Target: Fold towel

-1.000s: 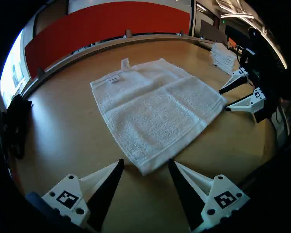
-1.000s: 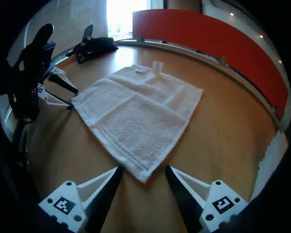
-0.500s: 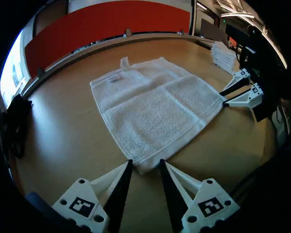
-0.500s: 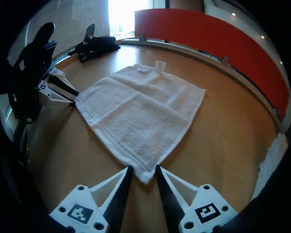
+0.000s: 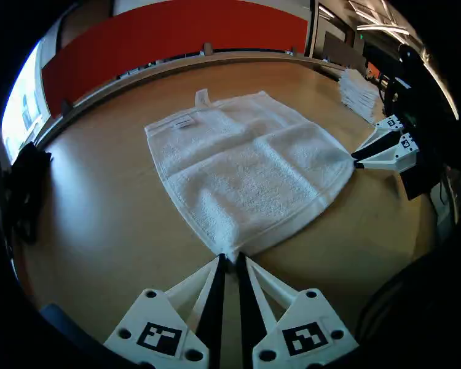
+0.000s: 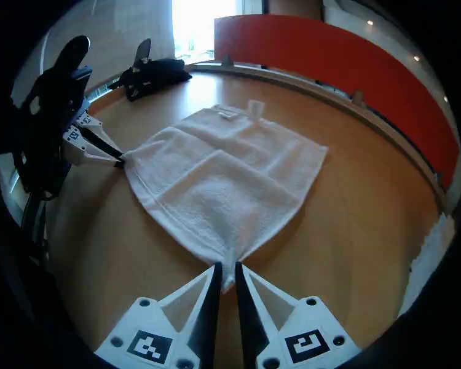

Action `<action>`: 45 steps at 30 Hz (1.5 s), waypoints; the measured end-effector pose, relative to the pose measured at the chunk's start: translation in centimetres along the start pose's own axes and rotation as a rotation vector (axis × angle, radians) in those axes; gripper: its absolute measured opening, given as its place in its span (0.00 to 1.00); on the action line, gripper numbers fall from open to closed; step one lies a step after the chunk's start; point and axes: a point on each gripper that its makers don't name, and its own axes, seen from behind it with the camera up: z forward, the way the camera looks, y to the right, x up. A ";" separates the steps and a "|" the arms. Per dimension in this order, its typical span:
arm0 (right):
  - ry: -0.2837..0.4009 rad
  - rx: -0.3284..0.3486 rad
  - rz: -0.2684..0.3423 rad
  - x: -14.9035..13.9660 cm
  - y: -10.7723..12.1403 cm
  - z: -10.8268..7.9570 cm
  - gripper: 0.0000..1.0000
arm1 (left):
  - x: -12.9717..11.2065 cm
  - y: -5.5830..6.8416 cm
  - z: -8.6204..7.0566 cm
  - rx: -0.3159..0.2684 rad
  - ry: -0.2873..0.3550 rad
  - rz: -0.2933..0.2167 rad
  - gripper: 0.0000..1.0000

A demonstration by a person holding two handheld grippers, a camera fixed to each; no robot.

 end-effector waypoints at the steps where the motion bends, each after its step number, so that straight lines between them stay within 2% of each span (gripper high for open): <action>1: 0.000 -0.001 0.001 0.1 0.0 -0.1 0.16 | 0.0 0.1 -0.1 -0.003 0.000 -0.004 0.14; 11: 0.024 0.003 0.005 1.1 0.0 -1.3 0.16 | 1.0 0.0 -1.1 0.007 0.015 -0.030 0.14; 23: 0.060 0.001 0.003 3.3 -0.1 -3.8 0.15 | 3.1 -0.1 -3.8 0.014 0.033 -0.061 0.14; 36: 0.097 0.016 0.011 5.6 -1.1 -7.8 0.15 | 4.7 1.0 -7.4 0.006 0.041 -0.099 0.14; 45: 0.102 0.032 0.012 6.4 -2.1 -10.8 0.15 | 4.7 2.3 -9.5 -0.013 0.024 -0.122 0.14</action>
